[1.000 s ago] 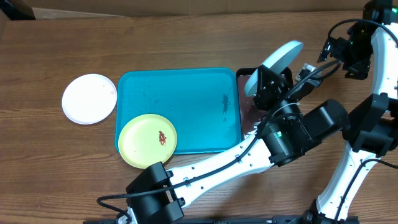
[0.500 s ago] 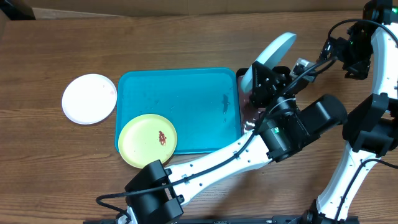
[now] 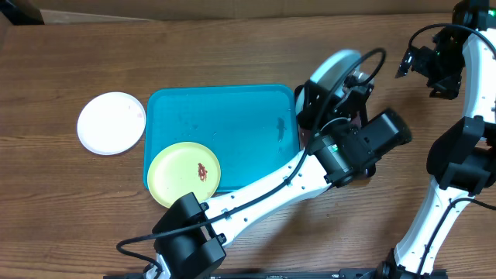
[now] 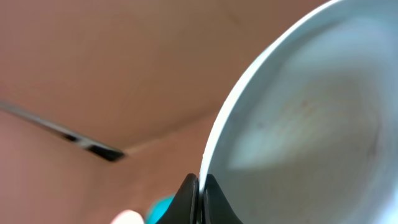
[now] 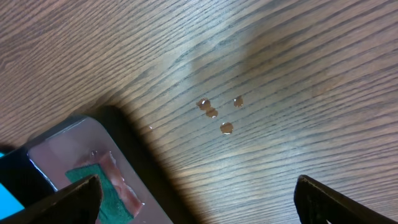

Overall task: Clean dirty plates on tray and stack at the side
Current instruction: 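Tilt the light-blue plate over the brown tray with the left gripper, then carry the light-blue plate leftward and stack it on the white plate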

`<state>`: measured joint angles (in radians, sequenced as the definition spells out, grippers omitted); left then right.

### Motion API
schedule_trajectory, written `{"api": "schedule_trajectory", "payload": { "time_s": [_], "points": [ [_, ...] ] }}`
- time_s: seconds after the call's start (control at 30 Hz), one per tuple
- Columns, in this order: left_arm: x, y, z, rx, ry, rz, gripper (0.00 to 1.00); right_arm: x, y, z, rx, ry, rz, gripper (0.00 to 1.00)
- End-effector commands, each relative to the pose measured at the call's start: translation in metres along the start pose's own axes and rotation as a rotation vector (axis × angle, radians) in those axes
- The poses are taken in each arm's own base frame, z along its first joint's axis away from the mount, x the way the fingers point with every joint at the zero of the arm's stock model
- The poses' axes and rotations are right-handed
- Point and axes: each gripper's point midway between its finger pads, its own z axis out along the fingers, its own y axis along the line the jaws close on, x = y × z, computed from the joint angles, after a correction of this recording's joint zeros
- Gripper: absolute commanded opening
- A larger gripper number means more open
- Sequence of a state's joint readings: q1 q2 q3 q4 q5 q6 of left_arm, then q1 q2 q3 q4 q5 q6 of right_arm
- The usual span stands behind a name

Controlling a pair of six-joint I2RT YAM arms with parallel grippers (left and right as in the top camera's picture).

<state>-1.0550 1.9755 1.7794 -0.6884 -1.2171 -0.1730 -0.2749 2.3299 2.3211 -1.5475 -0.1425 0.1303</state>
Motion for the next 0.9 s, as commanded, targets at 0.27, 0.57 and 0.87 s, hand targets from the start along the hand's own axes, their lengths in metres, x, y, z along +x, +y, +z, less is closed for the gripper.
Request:
{"api": "schedule_trajectory", "payload": {
  "time_s": [0.27, 0.57, 0.87],
  "points": [
    [0.050, -0.033, 0.045, 0.842, 0.568, -0.531, 0.04, -0.003, 0.003, -0.014, -0.013, -0.038, -0.006, 1.00],
    [0.148, 0.109, 0.131, 0.740, 0.907, -0.855, 0.04, -0.003, 0.003, -0.014, -0.013, -0.038, -0.006, 1.00],
    [0.296, 0.275, 0.160, 0.260, 1.129, -1.076, 0.04, -0.003, 0.003, -0.014, -0.013, -0.038, -0.006, 1.00]
  ]
}}
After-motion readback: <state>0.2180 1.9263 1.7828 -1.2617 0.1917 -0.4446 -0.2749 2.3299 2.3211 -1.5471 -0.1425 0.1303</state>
